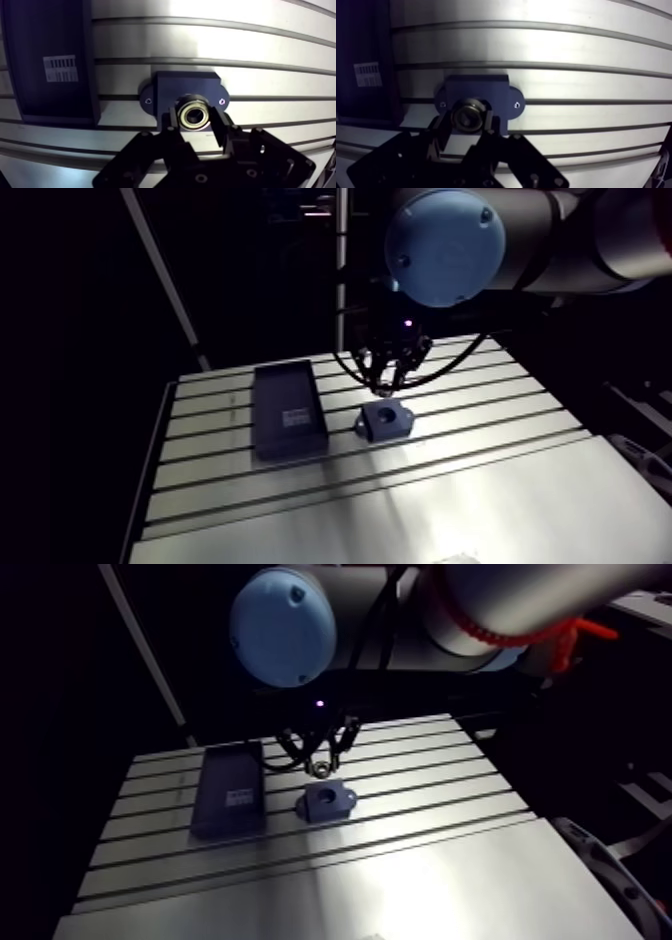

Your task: Pick up the bearing and press it into the housing until flush.

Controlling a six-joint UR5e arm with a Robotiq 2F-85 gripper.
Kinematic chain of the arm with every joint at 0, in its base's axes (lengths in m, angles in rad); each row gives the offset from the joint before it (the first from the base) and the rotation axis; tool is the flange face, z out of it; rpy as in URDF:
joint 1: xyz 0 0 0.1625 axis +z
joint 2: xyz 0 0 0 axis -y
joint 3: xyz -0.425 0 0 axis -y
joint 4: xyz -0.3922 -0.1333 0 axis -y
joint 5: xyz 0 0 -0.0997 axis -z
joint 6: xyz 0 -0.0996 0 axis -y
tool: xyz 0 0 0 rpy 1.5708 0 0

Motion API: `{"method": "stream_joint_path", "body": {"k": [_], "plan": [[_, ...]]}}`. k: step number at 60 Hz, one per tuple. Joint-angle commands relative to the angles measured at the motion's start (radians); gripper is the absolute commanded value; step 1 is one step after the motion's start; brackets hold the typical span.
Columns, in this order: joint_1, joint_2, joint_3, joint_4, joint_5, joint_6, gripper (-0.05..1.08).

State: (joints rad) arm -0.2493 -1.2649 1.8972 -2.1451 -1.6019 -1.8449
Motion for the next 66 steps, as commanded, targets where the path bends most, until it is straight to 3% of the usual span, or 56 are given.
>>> {"method": "stream_joint_path", "body": {"k": [1, 66], "plan": [[-0.008, 0.000, 0.009, -0.008, 0.000, -0.012, 0.71], [-0.012, 0.011, 0.046, -0.027, 0.000, -0.010, 0.71]]}}
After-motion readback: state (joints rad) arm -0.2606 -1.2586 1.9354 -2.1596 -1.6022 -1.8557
